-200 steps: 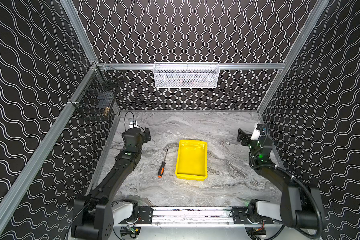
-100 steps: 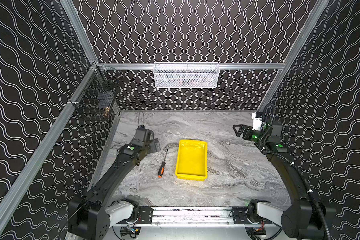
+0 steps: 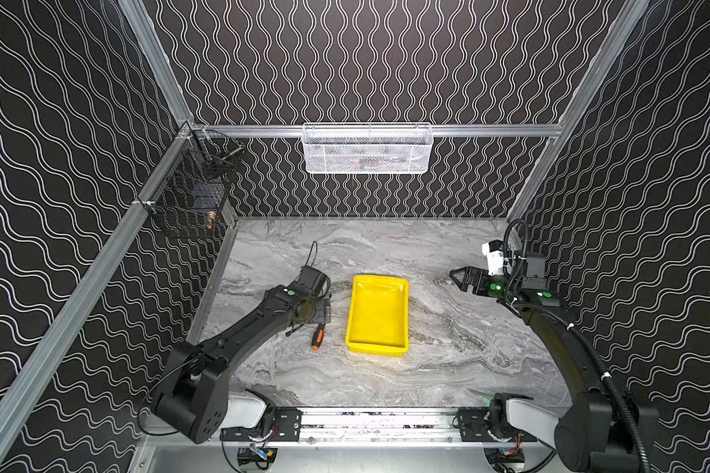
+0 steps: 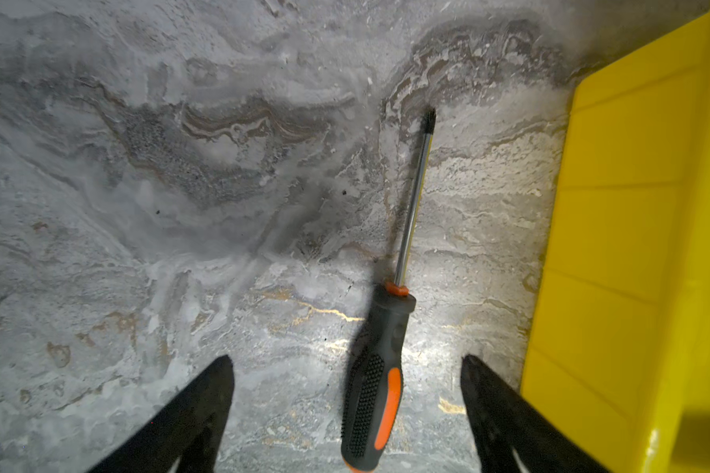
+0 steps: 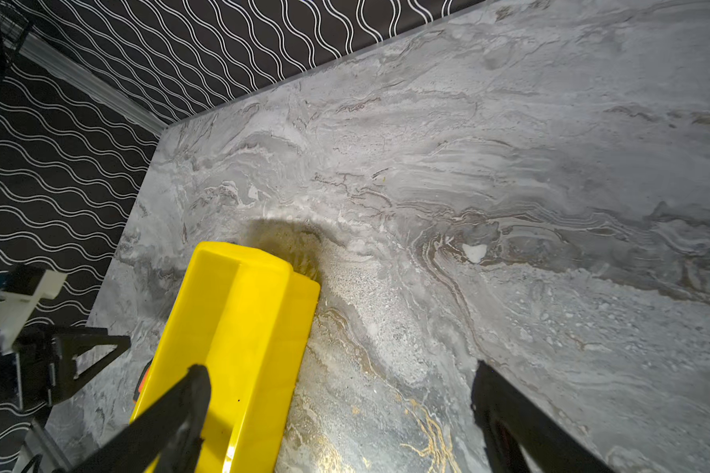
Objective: Put the screwdriver in the bin
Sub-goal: 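Reach the left gripper down over the screwdriver handle while the right arm lifts aside, then lower the left gripper and close it on the black-orange screwdriver handle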
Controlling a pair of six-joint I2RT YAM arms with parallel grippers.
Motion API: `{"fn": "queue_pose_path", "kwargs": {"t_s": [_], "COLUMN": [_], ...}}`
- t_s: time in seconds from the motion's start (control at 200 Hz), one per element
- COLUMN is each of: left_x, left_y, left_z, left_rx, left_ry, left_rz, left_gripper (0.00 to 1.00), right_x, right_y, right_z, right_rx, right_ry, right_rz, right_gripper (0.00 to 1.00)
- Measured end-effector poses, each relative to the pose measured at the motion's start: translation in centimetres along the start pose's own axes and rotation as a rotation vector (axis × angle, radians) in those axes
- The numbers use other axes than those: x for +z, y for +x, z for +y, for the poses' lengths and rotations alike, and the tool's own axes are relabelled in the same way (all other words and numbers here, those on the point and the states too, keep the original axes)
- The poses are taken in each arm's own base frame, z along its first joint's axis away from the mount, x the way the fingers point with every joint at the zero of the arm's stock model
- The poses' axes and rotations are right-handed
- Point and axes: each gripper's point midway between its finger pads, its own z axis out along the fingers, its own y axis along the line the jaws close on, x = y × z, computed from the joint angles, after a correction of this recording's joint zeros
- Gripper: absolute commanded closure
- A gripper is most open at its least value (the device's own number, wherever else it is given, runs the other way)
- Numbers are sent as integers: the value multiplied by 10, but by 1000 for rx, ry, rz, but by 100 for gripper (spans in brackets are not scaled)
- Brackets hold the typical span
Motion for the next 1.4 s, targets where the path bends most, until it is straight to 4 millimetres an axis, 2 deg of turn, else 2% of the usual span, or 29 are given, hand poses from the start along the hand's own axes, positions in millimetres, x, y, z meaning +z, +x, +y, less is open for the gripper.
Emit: {"fn": "queue_pose_path", "kwargs": {"t_s": [0.175,0.616,0.946,1.261,1.401], "left_x": [18,40,47,45,45], "left_y": [11,21,25,37,42], "left_z": [0,-5,-11,-12,-11], "left_rx": [15,51,61,85,91], "left_ry": [-23,-19,-3,-6,-13], "left_rz": [47,98,127,156,172], "left_gripper": [18,28,35,36,45], "right_x": [5,8,10,10,11], "right_y": [4,7,8,8,8], "right_z": [1,8,8,8,8], "right_rx": [8,6,4,-1,1], "right_ry": [-25,-81,-87,-89,-90], "right_rz": [23,40,43,44,48], "right_gripper": [1,1,1,1,1]}}
